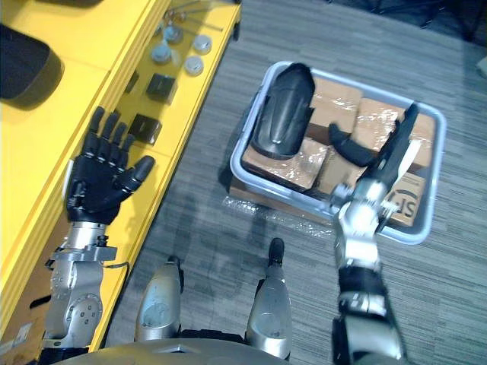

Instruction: Walk over and take three plastic housings, then place them on the shelf

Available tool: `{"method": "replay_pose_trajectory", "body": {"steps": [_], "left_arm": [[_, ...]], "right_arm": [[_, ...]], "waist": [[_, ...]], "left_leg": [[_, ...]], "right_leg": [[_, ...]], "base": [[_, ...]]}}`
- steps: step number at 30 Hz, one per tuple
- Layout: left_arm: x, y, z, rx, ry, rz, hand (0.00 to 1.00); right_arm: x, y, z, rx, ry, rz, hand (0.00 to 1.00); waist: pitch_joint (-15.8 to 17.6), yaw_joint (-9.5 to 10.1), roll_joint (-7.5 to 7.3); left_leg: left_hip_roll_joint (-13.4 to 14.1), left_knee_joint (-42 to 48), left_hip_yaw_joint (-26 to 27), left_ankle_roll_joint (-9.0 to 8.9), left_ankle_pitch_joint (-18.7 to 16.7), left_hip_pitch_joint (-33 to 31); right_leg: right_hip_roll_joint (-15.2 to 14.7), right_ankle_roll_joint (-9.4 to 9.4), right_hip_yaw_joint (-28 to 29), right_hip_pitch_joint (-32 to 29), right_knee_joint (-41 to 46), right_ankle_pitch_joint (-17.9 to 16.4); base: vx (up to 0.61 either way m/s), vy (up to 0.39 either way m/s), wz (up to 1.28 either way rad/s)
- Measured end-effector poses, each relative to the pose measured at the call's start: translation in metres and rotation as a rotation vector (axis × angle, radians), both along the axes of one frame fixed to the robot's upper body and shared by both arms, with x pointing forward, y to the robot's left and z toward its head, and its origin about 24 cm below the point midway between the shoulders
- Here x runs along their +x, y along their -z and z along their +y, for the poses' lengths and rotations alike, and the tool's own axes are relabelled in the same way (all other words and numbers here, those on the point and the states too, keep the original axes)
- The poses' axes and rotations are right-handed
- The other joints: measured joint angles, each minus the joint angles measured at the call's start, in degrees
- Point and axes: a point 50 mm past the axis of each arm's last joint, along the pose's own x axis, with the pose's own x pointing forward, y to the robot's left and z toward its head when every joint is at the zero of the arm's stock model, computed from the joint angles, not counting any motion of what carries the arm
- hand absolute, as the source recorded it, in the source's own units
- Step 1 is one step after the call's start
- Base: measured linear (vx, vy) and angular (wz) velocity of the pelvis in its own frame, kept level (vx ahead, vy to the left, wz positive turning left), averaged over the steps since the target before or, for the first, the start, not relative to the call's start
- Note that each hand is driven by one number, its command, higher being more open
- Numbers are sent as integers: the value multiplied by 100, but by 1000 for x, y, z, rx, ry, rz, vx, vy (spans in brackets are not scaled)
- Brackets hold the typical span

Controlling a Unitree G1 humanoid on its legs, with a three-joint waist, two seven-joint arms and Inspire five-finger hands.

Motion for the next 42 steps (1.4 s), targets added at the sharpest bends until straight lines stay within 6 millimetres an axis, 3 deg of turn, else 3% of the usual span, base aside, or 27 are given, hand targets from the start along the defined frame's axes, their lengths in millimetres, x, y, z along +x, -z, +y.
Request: {"method": "replay_pose_trajectory", "body": {"steps": [6, 10, 13, 16, 18, 19, 24, 28, 36, 42], "left_arm": [[13, 14, -46, 65, 308, 43, 100], [25, 15, -60, 71, 363, 47, 100], [30, 19, -70, 73, 388, 72, 100], [30, 31, -76, 63, 377, 135, 100], [34, 37, -81, 62, 371, 171, 100], [37, 39, -85, 66, 373, 187, 100], [42, 34, -95, 47, 366, 183, 100], [42, 36, -97, 42, 368, 193, 100], [41, 37, -97, 34, 369, 196, 100], [34, 40, -82, -3, 320, 211, 100]], "right_arm": [[33, -32, -20, -4, 20, 60, 100], [46, -49, -31, -37, 47, 159, 100], [49, -48, -41, -21, 82, 286, 100], [50, -35, -43, -10, 101, 410, 100], [52, -44, -45, -24, 96, 429, 100], [51, -50, -50, -29, 105, 457, 0], [45, -76, -66, -76, 201, 498, 0], [36, -80, -81, -82, 272, 553, 0], [30, -60, -87, -30, 307, 690, 0], [27, -20, -82, 156, 280, 743, 0]], "waist": [[15, 317, 28], [132, 495, 257], [203, 625, 427], [208, 670, 485], [209, 691, 501], [211, 748, 526], [241, 810, 614], [245, 831, 685], [234, 826, 702], [233, 755, 683]], "left_leg": [[-40, 309, -255, 14, -24, -444], [-77, 570, -383, 26, -80, -779], [-96, 737, -426, 34, -92, -1004], [-100, 820, -432, 34, -91, -1164], [-102, 857, -433, 35, -90, -1222], [-101, 890, -436, 37, -88, -1272], [-189, 923, -455, 59, 2, -1500], [-189, 902, -480, 42, 41, -1490], [-186, 683, -564, 3, 207, -1366], [-172, 372, -565, -8, 344, -847]], "right_leg": [[1, -45, -298, -109, 21, 37], [-8, -60, -405, -296, 122, 77], [-9, -53, -421, -441, 153, 135], [-12, -54, -419, -576, 170, 174], [-12, -64, -418, -631, 182, 202], [-13, -67, -417, -687, 217, 208], [-102, -74, -421, -946, 360, 205], [-105, -111, -432, -990, 477, 179], [-111, -156, -565, -928, 557, 151], [-135, -247, -703, -475, 539, 78]], "base": [[-6, 29, 20], [-72, 32, 10], [-96, 46, 2], [-70, 32, -2], [-76, 32, -4], [-84, 26, -3], [-82, 30, 4], [-22, 13, 0], [-16, 12, 6], [-10, 14, 7]]}}
